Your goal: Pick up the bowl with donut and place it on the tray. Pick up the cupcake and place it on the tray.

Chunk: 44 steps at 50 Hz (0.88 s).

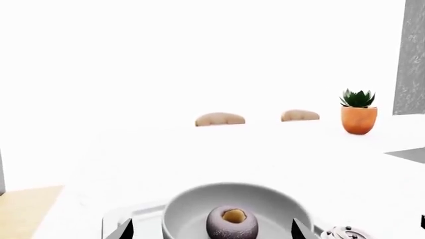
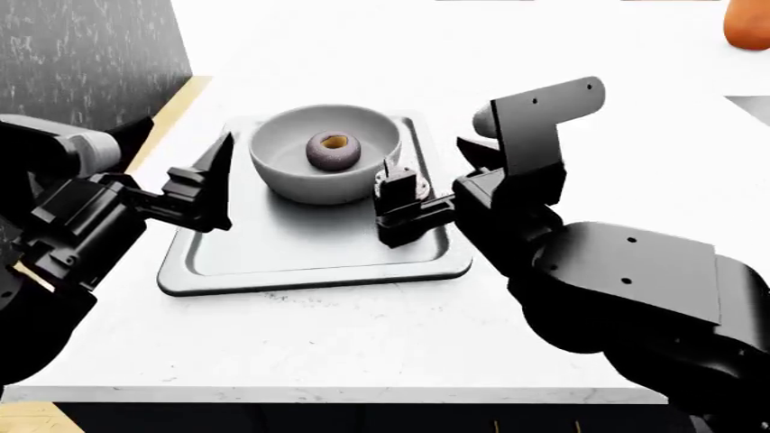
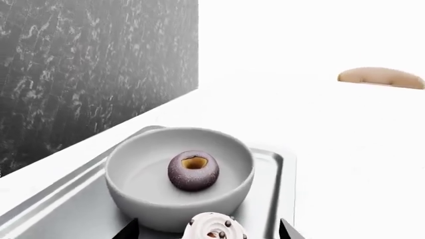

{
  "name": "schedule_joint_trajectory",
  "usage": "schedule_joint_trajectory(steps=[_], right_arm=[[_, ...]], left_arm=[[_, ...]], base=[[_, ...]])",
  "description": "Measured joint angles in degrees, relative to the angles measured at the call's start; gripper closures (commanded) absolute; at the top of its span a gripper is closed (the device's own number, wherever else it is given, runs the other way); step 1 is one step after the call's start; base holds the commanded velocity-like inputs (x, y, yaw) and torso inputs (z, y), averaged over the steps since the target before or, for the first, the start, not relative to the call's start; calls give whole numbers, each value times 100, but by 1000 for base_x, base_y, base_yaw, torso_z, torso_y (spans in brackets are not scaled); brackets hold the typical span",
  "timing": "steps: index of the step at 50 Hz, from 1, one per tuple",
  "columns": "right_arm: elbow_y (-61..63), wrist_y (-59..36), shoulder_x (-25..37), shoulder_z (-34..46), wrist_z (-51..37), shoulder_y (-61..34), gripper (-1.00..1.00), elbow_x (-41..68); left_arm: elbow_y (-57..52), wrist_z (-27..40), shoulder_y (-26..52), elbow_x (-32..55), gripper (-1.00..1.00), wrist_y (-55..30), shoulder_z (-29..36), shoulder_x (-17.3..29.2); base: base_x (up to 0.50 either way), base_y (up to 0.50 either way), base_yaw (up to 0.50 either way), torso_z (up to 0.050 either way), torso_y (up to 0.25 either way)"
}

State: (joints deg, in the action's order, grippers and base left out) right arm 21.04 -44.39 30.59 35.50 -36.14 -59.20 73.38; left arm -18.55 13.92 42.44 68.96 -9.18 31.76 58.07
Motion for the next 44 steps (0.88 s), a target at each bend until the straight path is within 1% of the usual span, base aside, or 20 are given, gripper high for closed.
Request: schedule_joint_trajectory(steps=[13,26,34,41,44], right_arm=[[1193,112,431,-400,-843,348,-100,531],[2290,491,891,-793,-1538,1073,-100,803],[2909,721,1145,-1011,-1910,1478,-100,883],[3366,843,1249,-1072,-2176,1739,-100,799],[3503,1003,1338,-956,-2251,1825,-100,662]], left_arm=[[-382,122,-373,204,-100,311,-227,324],[-932,289,-1288,328,-100,1078,-562,923],[-1312,453,-2209,281,-100,1919,-769,1489],[-1575,665,-3151,86,-100,2960,-840,2037],[-1637,767,-3532,-42,-100,3443,-818,2240]], base=[[0,0,0,0,0],[0,0,0,0,0],[0,0,0,0,0],[0,0,0,0,0],[0,0,0,0,0]])
